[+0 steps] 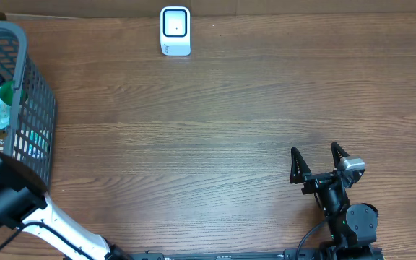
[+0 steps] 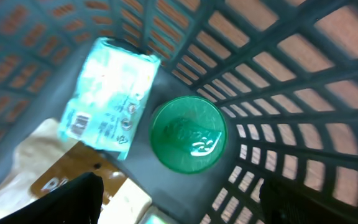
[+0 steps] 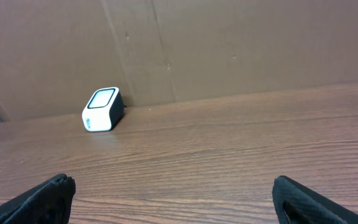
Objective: Scan the item barcode
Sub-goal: 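Grasp the green-capped jar in the basket with the left gripper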
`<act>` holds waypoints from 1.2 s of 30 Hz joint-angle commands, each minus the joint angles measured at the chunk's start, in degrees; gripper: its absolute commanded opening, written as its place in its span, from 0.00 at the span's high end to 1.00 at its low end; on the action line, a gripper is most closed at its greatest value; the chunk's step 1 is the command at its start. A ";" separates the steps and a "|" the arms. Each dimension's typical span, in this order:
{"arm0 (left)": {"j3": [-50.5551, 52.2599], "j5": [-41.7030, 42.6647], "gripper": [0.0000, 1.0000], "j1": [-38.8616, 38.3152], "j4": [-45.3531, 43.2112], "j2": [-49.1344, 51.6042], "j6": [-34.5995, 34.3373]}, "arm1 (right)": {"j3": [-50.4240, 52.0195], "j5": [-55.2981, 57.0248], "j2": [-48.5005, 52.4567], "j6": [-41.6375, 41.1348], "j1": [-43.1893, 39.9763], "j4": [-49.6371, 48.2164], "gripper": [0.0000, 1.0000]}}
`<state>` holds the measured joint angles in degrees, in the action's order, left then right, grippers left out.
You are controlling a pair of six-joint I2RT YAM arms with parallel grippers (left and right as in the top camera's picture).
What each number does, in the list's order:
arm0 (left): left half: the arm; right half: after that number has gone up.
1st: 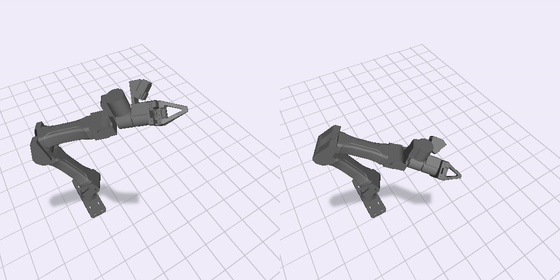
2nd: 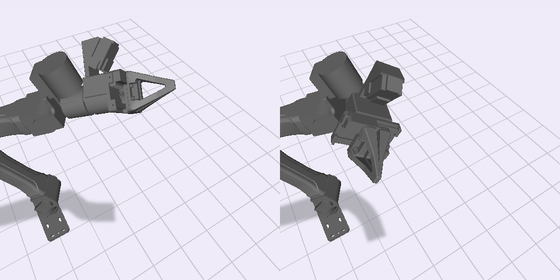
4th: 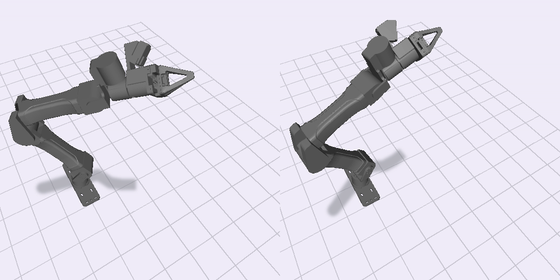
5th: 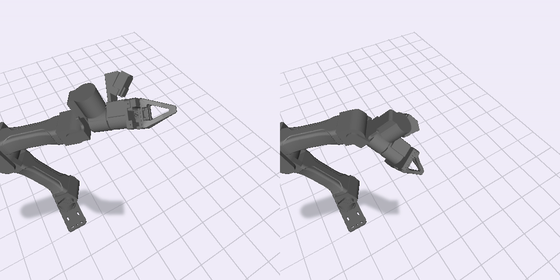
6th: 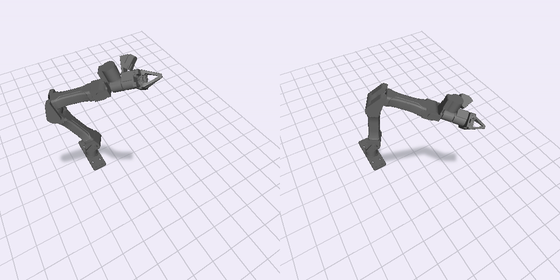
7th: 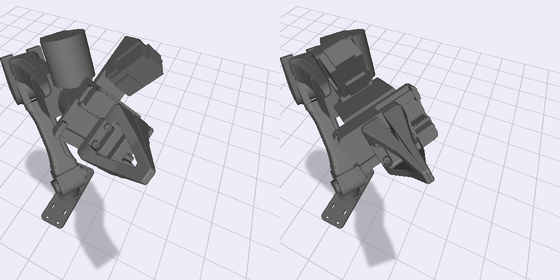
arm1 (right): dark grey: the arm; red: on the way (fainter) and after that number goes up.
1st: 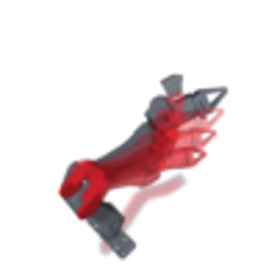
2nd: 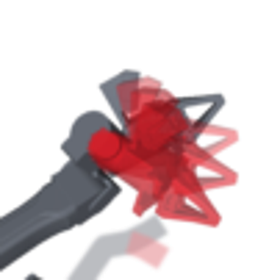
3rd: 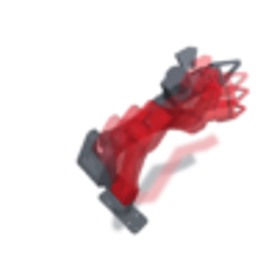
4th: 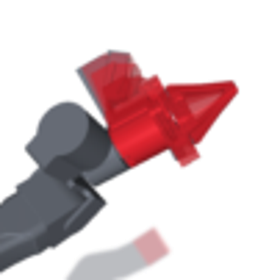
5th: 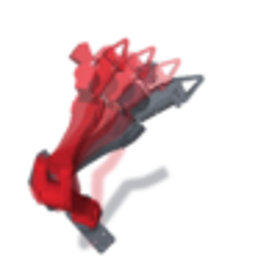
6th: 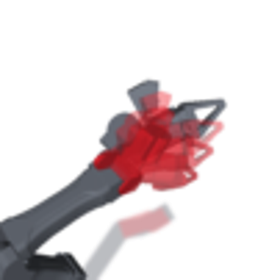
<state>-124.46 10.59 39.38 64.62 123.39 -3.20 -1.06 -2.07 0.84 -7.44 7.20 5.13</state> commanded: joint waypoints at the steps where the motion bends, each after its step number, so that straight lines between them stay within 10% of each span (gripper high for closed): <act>1: -0.83 2.16 0.16 -0.83 -0.52 2.95 3.96 | 0.59 0.26 -0.68 0.02 -0.20 -0.44 0.00; 36: -0.39 1.49 0.05 -2.69 -3.96 11.45 4.98 | 0.59 0.26 -0.68 0.02 -0.20 -0.42 0.00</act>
<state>-124.44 11.81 37.30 61.08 133.53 0.64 -1.06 -2.09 0.84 -7.46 7.22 5.10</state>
